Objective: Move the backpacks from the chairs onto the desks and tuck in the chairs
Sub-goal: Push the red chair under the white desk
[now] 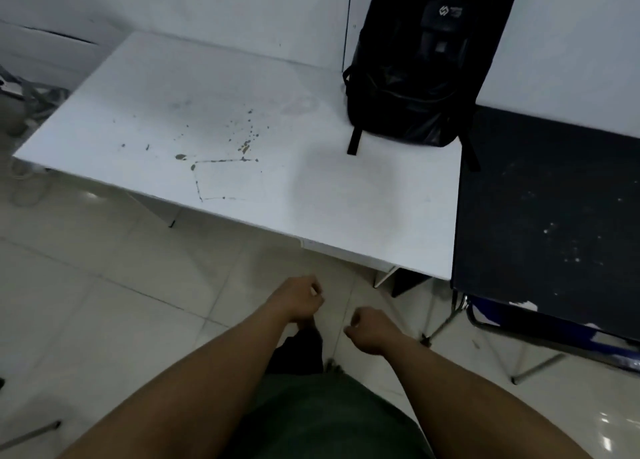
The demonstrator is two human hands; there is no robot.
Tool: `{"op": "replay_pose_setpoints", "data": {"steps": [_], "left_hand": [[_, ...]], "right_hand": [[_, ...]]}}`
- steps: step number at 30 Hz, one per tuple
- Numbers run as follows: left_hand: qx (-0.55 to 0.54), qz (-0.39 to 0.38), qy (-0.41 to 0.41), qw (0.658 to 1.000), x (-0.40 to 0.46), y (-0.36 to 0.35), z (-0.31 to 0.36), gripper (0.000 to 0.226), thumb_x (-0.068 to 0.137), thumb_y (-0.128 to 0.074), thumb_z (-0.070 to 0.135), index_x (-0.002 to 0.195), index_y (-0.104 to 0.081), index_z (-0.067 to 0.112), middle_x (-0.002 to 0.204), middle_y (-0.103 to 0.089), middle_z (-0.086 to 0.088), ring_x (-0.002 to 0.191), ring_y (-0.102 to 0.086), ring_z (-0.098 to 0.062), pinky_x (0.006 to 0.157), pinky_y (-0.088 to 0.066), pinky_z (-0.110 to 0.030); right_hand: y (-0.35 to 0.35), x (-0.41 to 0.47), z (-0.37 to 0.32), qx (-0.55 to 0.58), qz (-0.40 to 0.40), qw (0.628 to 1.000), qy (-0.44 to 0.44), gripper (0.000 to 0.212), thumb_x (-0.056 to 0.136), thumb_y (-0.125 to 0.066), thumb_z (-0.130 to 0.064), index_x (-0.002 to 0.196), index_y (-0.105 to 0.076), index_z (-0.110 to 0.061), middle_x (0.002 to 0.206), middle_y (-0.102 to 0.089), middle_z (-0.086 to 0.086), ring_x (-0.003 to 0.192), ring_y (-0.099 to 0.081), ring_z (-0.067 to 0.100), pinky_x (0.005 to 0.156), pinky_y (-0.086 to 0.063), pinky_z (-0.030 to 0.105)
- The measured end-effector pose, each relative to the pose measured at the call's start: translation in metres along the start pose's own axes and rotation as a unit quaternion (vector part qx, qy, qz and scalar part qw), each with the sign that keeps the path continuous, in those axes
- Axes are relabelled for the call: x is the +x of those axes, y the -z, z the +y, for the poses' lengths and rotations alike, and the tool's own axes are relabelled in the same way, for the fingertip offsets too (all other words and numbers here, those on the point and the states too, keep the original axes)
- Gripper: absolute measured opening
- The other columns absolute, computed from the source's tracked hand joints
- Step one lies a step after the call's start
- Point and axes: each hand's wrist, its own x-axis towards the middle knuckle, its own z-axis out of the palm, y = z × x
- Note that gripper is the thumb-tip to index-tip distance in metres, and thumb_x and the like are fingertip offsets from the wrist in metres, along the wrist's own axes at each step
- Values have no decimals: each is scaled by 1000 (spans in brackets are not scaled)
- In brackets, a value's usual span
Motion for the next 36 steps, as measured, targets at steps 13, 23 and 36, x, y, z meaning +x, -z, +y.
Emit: {"op": "replay_pose_setpoints", "data": {"steps": [13,23,36], "left_hand": [[14,-18,104,994,-101,-64,-112,37,97,-55,38,125,-59,14,129,-60,-9,114,-58,-24,95,-48,-32],[33,-58,66,996,-161,-71,-190,37,96,-54,42,124,-58,19,127,-61,-8,113,-58,-22,97,-48,-36],[68,-11,82,994,-247,-45,-334,40,100,-52,38,129,-57,11,135,-56,-9,122,-53,-25,101,-45,-34]], "right_hand": [[-89,-50,-18,9,-10,1000,4,35,97,-54,-31,118,-62,-4,121,-63,13,108,-59,27,78,-43,26],[-151,-82,-62,49,6,999,-22,33,97,-53,-29,116,-61,-4,118,-64,12,106,-61,25,85,-50,29],[-279,-141,-155,48,15,999,-9,33,97,-53,-34,115,-62,-8,113,-65,9,102,-61,23,85,-50,28]]}}
